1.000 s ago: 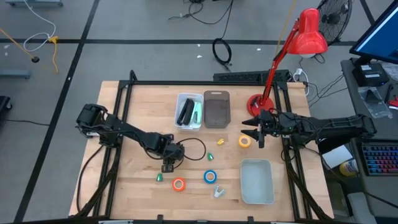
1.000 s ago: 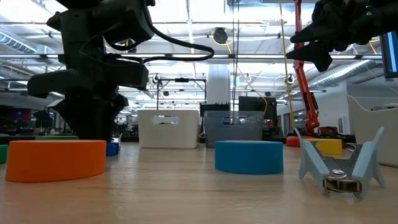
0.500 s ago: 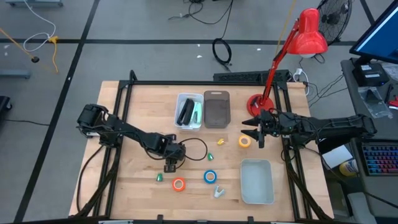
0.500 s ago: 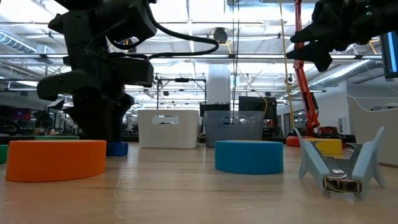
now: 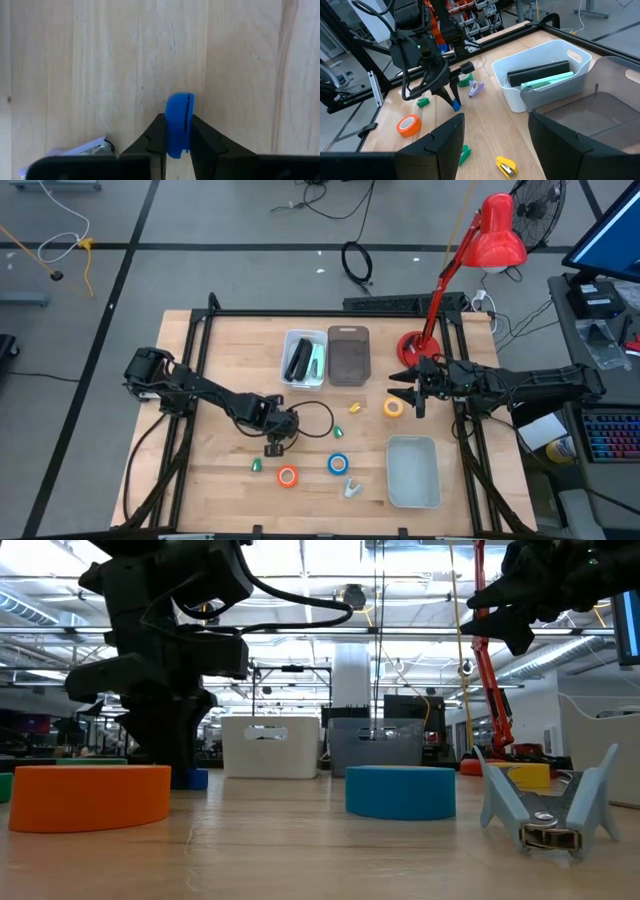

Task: Pick and place Stapler, Stapler remover, tape
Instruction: Put the blue stapler into the white bin

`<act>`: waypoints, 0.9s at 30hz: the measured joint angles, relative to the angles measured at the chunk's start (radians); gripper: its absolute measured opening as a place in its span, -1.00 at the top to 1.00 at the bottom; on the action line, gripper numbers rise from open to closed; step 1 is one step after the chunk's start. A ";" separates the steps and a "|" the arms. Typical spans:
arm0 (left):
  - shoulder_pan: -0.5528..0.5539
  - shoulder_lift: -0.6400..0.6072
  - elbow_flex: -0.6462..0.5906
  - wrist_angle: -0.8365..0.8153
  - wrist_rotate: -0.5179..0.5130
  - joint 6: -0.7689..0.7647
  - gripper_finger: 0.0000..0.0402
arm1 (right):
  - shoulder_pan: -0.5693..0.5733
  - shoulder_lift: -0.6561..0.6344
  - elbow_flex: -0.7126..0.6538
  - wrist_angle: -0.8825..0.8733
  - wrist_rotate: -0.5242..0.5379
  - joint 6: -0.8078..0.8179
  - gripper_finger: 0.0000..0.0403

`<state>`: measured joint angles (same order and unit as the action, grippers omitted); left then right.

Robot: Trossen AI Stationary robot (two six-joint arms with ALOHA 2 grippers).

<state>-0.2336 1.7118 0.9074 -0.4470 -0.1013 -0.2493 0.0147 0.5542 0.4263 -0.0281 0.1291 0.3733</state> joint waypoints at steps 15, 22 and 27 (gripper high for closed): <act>0.198 -0.137 0.262 -0.125 -0.291 0.183 0.73 | 0.000 0.000 0.000 0.001 0.000 -0.004 -0.05; 0.412 -0.128 0.305 -0.110 -0.318 0.269 0.73 | 0.000 0.000 0.000 0.001 0.000 -0.016 -0.05; 0.576 -0.118 0.305 -0.099 -0.248 0.181 0.73 | 0.000 0.000 0.000 0.002 0.000 -0.018 -0.05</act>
<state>0.3425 1.5937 1.2125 -0.5461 -0.3488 -0.0682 0.0149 0.5545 0.4263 -0.0265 0.1290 0.3554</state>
